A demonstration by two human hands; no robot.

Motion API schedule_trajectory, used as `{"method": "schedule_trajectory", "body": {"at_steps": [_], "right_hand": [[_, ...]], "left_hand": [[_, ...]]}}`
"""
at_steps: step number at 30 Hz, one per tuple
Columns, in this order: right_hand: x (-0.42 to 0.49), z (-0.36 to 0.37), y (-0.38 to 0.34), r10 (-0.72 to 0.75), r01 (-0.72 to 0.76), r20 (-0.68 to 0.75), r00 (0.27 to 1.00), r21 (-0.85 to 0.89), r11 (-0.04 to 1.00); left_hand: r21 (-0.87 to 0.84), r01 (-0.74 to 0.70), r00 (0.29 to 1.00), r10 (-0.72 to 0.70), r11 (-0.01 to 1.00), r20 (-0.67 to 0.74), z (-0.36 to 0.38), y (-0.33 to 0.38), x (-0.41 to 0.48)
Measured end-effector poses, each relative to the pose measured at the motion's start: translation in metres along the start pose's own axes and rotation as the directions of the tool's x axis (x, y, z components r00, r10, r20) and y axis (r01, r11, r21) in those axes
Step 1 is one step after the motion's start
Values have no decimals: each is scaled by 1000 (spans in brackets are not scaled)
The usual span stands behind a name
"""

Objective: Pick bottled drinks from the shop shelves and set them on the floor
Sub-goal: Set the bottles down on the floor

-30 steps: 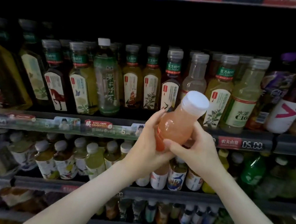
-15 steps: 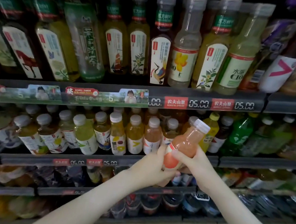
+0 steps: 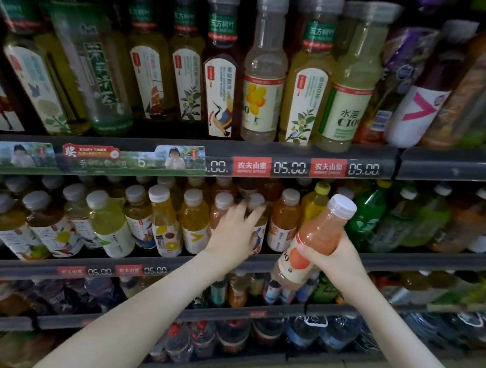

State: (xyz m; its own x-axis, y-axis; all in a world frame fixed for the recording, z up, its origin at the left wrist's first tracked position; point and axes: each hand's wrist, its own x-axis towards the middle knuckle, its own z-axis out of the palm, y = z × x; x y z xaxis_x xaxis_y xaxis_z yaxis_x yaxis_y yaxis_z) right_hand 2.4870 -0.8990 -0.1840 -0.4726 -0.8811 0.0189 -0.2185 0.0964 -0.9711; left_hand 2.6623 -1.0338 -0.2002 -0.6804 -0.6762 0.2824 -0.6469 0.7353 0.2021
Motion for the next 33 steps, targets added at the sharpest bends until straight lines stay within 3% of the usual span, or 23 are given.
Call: {"method": "schedule_trajectory", "body": {"at_steps": [3, 10, 13, 15, 22, 28, 33], "right_hand": [[-1, -11, 3, 0, 0, -21, 1000, -25, 1000], [2, -1, 3, -31, 38, 64, 997, -114, 993], [5, 19, 2, -45, 67, 162, 986, -135, 989], [7, 35, 0, -46, 78, 250, 967, -121, 990], [3, 100, -1, -45, 96, 497, 866, -78, 992], [-17, 154, -1, -15, 77, 557, 830, -89, 993], [-33, 221, -8, 2, 52, 546, 838, -83, 995]], "left_hand": [[94, 61, 994, -69, 994, 81, 7, 5, 17], [-72, 109, 994, -107, 991, 27, 11, 4, 3], [-189, 78, 997, -78, 979, 4, 4, -5, -20], [-281, 129, 992, -127, 951, 26, -3, -13, -42], [-405, 346, 932, -259, 847, 254, -22, -41, -139], [-304, 497, 867, -448, 813, 219, -33, -82, -198], [-238, 614, 781, -623, 752, 48, -48, -148, -248]]}}
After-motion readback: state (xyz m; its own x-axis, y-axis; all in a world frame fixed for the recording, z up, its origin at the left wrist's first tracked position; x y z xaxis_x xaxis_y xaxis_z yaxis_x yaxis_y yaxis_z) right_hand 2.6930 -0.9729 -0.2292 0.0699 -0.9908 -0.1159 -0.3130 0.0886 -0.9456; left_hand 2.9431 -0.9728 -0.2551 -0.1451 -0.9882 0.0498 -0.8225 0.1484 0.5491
